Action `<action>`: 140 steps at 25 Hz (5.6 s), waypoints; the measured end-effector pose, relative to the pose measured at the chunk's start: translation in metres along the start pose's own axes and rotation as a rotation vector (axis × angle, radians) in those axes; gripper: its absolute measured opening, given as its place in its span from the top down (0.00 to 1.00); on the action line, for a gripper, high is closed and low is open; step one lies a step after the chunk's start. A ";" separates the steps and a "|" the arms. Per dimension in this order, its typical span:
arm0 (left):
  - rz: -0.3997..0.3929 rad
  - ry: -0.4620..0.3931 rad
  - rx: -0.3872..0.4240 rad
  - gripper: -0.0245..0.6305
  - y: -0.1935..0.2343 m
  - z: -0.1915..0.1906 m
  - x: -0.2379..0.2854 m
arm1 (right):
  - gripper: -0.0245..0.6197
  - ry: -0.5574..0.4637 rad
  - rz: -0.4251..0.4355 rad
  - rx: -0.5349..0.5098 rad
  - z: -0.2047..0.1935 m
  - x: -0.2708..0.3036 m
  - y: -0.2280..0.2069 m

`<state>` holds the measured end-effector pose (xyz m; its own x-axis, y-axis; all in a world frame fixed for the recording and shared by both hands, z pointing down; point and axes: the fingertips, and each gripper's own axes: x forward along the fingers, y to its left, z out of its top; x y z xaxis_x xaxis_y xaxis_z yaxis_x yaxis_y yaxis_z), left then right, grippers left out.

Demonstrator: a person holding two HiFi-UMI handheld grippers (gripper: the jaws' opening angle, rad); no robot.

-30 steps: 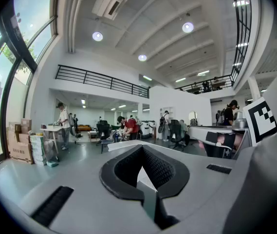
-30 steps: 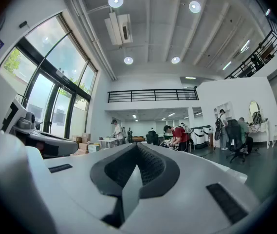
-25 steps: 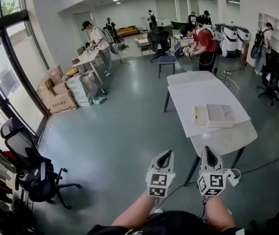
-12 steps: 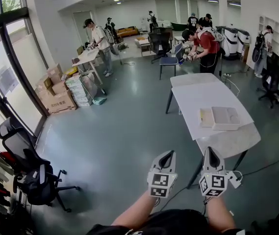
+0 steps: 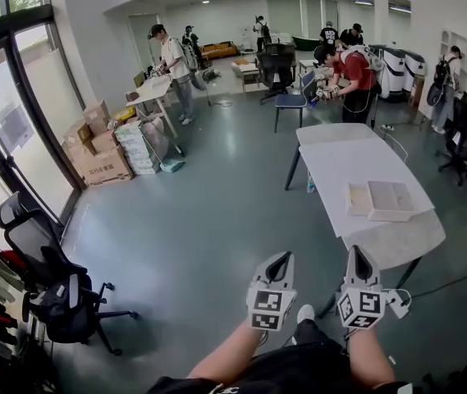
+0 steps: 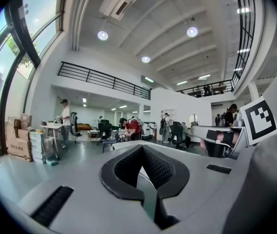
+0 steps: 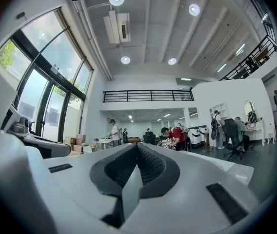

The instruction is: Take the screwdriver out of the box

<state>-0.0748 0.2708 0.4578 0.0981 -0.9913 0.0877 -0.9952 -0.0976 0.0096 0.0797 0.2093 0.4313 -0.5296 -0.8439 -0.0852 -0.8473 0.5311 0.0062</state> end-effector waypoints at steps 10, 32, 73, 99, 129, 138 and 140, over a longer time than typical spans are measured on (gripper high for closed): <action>0.006 -0.001 -0.012 0.95 0.032 0.000 0.042 | 0.94 -0.004 -0.011 0.019 -0.007 0.053 -0.013; -0.031 0.067 0.040 0.95 0.078 0.017 0.306 | 0.94 0.063 -0.021 0.049 -0.047 0.289 -0.136; -0.436 0.133 0.097 0.95 -0.002 0.020 0.618 | 0.94 0.299 -0.276 0.016 -0.137 0.422 -0.323; -0.440 0.212 0.033 0.95 0.027 -0.005 0.640 | 0.85 0.635 -0.209 0.057 -0.245 0.443 -0.313; -0.253 0.235 -0.021 0.95 0.099 -0.013 0.624 | 0.79 1.256 -0.021 0.333 -0.393 0.466 -0.314; -0.226 0.241 -0.023 0.95 0.106 -0.015 0.622 | 0.80 1.272 -0.016 0.431 -0.402 0.469 -0.315; -0.221 0.243 -0.023 0.95 0.105 -0.016 0.622 | 0.80 1.267 -0.010 0.446 -0.402 0.470 -0.315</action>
<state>-0.1185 -0.3552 0.5291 0.3120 -0.8959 0.3163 -0.9497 -0.3036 0.0770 0.0817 -0.3855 0.7900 -0.4008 -0.2075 0.8924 -0.8946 0.2989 -0.3323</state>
